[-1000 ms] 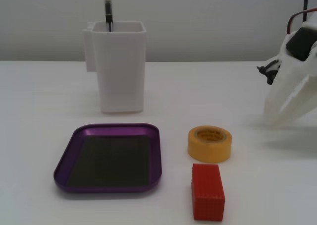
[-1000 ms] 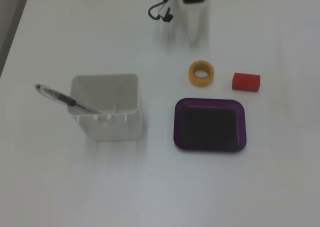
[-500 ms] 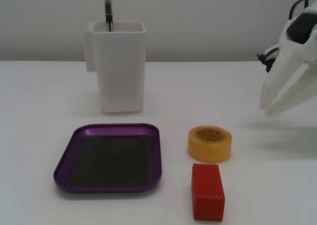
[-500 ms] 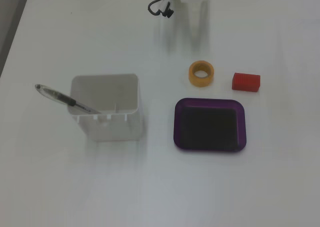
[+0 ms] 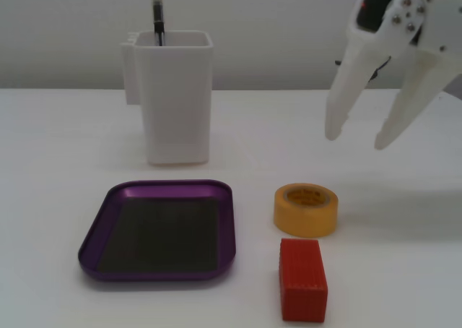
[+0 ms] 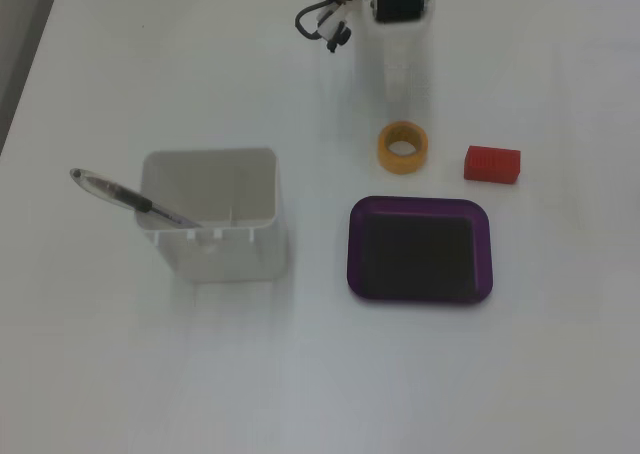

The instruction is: Grab up the yellow tape and put it in the box.

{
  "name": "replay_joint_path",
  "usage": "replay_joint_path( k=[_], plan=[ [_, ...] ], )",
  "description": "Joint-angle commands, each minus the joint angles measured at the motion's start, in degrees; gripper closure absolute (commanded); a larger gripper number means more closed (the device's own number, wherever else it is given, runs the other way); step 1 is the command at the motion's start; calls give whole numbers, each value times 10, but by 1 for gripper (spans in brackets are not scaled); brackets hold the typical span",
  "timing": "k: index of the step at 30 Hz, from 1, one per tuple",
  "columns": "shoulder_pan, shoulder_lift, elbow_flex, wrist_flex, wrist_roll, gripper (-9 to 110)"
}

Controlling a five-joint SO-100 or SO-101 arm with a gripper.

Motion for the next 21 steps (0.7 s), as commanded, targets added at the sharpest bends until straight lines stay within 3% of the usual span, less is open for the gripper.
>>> replay_joint_path(
  k=[1, 21],
  plan=[
    [-4, -100, -98, 31, 4, 85],
    [-7, -235, -143, 14, 2, 86]
  ],
)
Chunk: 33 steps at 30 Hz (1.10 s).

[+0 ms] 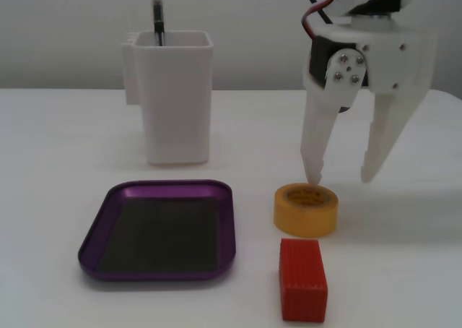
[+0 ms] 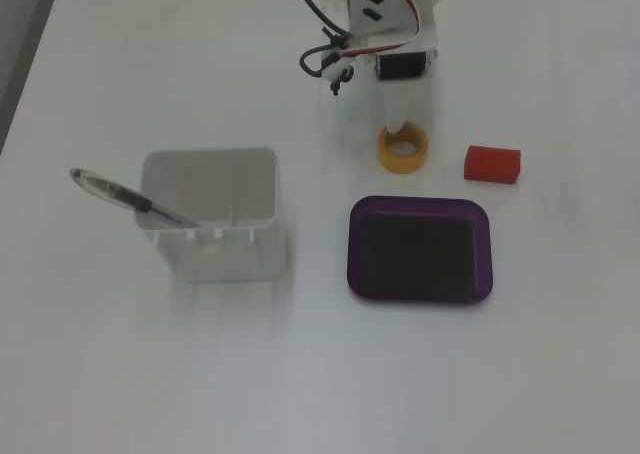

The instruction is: Grab up the yellow tape and put it in the box.

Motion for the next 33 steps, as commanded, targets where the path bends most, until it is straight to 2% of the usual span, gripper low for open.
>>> replay_joint_path(
  k=[1, 14, 21, 23, 33],
  plan=[
    [-4, -10, -19, -21, 1, 86],
    [-4, -98, -14, -56, 1, 86],
    [-8, -119, -14, -76, 2, 102],
    [-21, -117, -22, -67, 2, 102],
    [-93, 42, -88, -6, -4, 102]
  ],
)
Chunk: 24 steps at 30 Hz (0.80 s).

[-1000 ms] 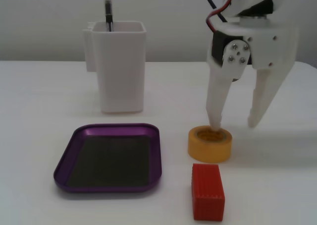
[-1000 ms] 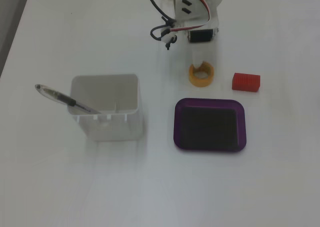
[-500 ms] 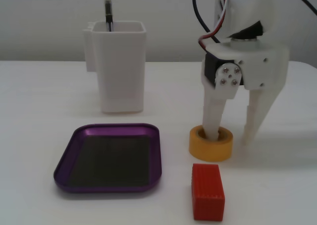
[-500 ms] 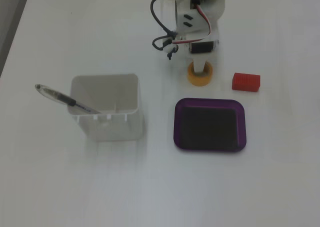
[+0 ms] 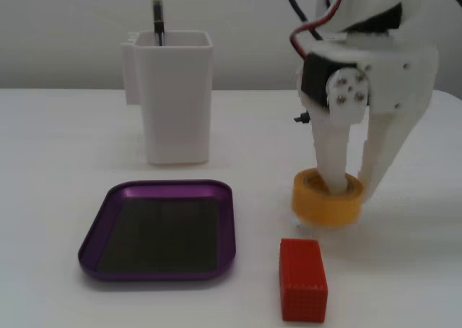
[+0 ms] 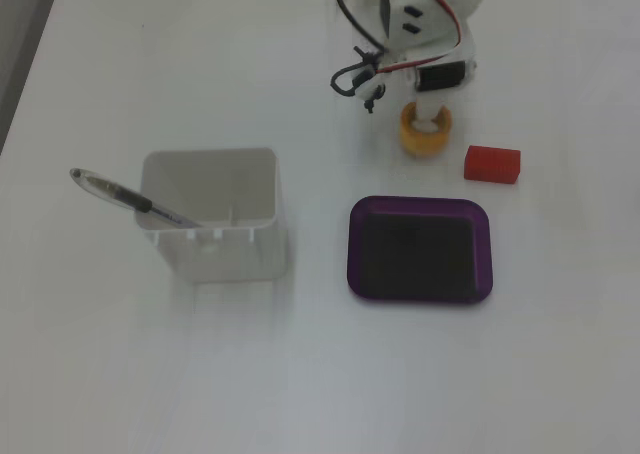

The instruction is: Grab up the yellow tape and put it in the box.

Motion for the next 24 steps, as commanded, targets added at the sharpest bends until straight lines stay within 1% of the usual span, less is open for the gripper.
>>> replay_joint_path(
  k=[1, 7, 12, 15, 17, 24],
  plan=[
    [-25, 81, -41, 9, -5, 102],
    [-61, 120, -107, -4, -5, 102],
    [-55, 102, -135, -133, -9, 102],
    [-47, 33, -146, -186, -47, 102],
    [-34, -21, -182, -207, -54, 102],
    [18, -201, -329, -201, -56, 102]
  ],
)
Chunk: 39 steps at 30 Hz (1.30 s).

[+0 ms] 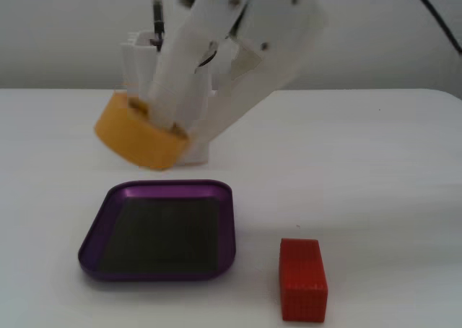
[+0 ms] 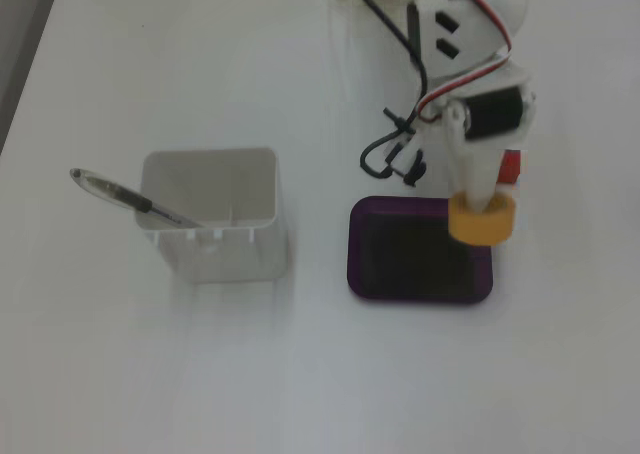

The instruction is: Grab up the yellow tape and put it in the box.

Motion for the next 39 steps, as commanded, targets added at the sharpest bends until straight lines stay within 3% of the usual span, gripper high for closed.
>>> replay_joint_path(
  k=[1, 15, 26, 39],
  plan=[
    [18, -51, -78, 8, -6, 102],
    [20, -97, -95, 96, -9, 102],
    [19, -89, -96, 141, -6, 93],
    [17, 100, -291, 404, -6, 93]
  ],
)
